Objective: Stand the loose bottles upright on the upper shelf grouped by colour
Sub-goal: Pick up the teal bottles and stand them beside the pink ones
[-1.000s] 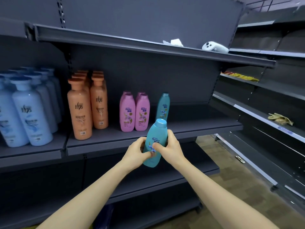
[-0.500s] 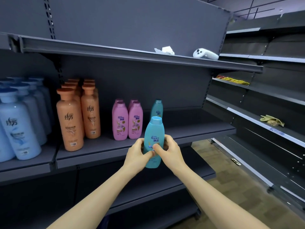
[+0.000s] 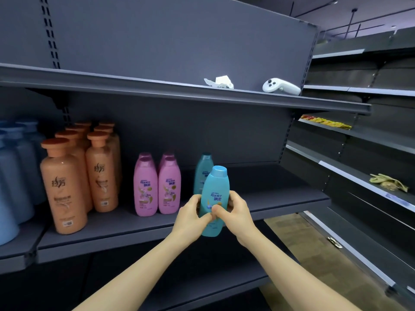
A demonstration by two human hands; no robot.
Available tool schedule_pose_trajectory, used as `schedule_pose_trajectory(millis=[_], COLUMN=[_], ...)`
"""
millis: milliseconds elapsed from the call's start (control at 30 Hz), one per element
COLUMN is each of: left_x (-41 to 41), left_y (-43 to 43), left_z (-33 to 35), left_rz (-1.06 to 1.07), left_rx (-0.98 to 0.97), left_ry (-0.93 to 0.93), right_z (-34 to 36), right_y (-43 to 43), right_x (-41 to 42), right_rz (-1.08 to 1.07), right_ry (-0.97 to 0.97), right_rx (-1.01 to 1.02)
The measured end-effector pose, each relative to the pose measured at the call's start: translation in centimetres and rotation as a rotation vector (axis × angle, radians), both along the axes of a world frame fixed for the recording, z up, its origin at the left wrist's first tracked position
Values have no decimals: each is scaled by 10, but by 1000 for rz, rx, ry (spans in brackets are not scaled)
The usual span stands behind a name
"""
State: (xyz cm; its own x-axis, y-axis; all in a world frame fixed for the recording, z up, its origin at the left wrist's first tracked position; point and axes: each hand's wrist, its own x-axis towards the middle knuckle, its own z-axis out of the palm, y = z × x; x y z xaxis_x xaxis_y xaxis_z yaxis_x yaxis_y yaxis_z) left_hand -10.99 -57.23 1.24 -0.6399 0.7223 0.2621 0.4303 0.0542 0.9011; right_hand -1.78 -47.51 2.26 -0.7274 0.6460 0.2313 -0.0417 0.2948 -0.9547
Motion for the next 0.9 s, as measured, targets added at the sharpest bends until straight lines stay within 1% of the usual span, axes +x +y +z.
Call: schedule_pose_trajectory(millis=[267, 467, 533, 733, 833, 900], left_x=[-10, -27, -35, -49, -55, -58], left_y=[47, 65, 70, 85, 92, 95], left_z=[-6, -29, -35, -37, -38, -39], left_rz=[49, 200, 249, 388, 407, 377], left_rx=[-47, -212, -237, -253, -246, -224], left_ry=[15, -32, -24, -25, -19, -26], right_z=[-2, -1, -1, -7, -11, -13], right_y=[64, 110, 121, 148, 157, 161], right_x=[-8, -17, -22, -43, -55, -62], right_rz=[24, 39, 48, 98, 122, 146], right_ry=[-29, -26, -25, -32, -44, -46], right_rx=[45, 8, 3, -19, -30, -35])
